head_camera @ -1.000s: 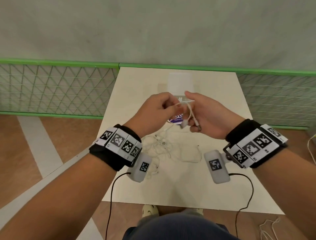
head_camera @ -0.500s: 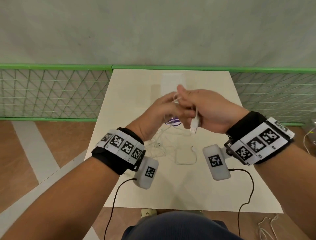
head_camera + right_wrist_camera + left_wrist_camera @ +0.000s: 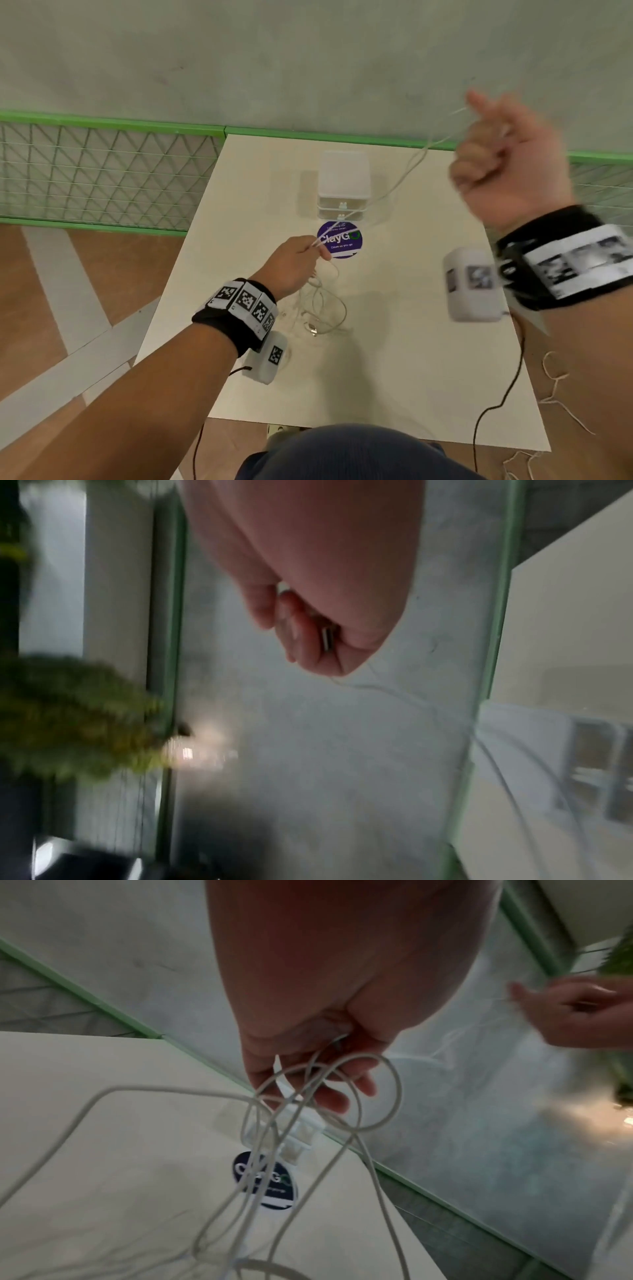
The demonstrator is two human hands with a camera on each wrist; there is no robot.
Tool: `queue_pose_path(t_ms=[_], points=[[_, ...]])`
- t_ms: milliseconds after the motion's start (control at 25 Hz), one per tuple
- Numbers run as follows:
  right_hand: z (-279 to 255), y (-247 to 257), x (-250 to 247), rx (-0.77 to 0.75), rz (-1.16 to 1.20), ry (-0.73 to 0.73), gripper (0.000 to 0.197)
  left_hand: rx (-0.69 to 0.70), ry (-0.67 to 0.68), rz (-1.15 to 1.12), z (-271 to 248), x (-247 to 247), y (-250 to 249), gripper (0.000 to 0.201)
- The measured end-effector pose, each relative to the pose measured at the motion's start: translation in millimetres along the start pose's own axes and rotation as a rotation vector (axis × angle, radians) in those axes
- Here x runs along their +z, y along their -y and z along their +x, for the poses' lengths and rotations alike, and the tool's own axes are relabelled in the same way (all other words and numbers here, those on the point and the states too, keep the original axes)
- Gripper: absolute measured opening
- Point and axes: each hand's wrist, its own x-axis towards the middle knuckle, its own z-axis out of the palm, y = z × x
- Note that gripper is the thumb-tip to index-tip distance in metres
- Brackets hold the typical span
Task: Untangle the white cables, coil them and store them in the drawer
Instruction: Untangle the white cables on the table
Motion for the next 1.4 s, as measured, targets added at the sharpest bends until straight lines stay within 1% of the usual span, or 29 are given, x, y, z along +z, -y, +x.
queue_pose_path(t_ms=[40,80,120,160,200,240,280,320,360,400,440,520,600,680,760,840,880,960,1040,1120,1240,1400], points=[[-1,-21,7,0.038,-0.153,0.044,0.022,0.044,0.019,0.043,-1,4,-11,0.031],[-4,-45,16,0.095,-0.358,0.116,0.028,0.101,0.039,0.088,-3,6,-22,0.031],[-6,-66,22,0.143,-0.640,0.202,0.032,0.159,0.051,0.121,-5,7,-33,0.030],[-8,-85,25,0.170,-0.964,0.274,0.029,0.209,0.053,0.124,-7,5,-41,0.028],[-9,-99,25,0.182,-1.224,0.330,0.024,0.249,0.045,0.098,-7,2,-43,0.029],[-7,-108,22,0.192,-1.383,0.359,0.031,0.271,0.033,0.058,-8,-3,-43,0.031],[-6,-113,19,0.211,-1.448,0.363,0.044,0.267,0.013,0.010,-8,-8,-39,0.030],[-6,-114,17,0.223,-1.480,0.365,0.053,0.246,-0.013,-0.035,-9,-12,-33,0.024],[-7,-116,18,0.216,-1.515,0.368,0.057,0.231,-0.033,-0.073,-10,-15,-27,0.015],[-9,-115,19,0.201,-1.525,0.367,0.054,0.228,-0.043,-0.092,-11,-17,-22,0.006],[-10,-115,19,0.198,-1.466,0.329,0.048,0.241,-0.060,-0.086,-12,-17,-18,0.002],[-9,-111,23,0.214,-1.156,0.180,0.037,0.291,-0.102,0.002,-11,-19,-8,0.005],[-9,-101,32,0.220,-0.893,0.075,0.036,0.284,-0.105,0.085,-11,-19,5,0.007],[-13,-92,42,0.202,-0.783,0.058,0.040,0.279,-0.103,0.083,-8,-19,18,0.005],[-18,-84,51,0.160,-0.673,0.056,0.041,0.314,-0.102,0.087,-5,-21,29,0.004],[-22,-65,61,0.118,-0.491,0.038,0.042,0.300,-0.083,0.150,-2,-24,50,0.015],[-24,-49,65,0.085,-0.417,0.038,0.041,0.252,-0.066,0.187,-1,-26,64,0.016],[-27,-14,71,0.007,-0.358,0.049,0.040,0.158,-0.031,0.245,-4,-30,94,0.015],[-30,16,70,-0.059,-0.347,0.088,0.037,0.104,-0.017,0.283,-6,-32,115,0.011],[-27,31,66,-0.099,-0.362,0.128,0.036,0.065,-0.038,0.288,-4,-34,124,0.016],[-22,32,61,-0.108,-0.438,0.072,0.038,0.013,-0.061,0.281,5,-40,127,0.025],[-17,19,58,-0.151,-0.440,-0.012,0.038,-0.046,-0.079,0.297,7,-53,132,0.033]])
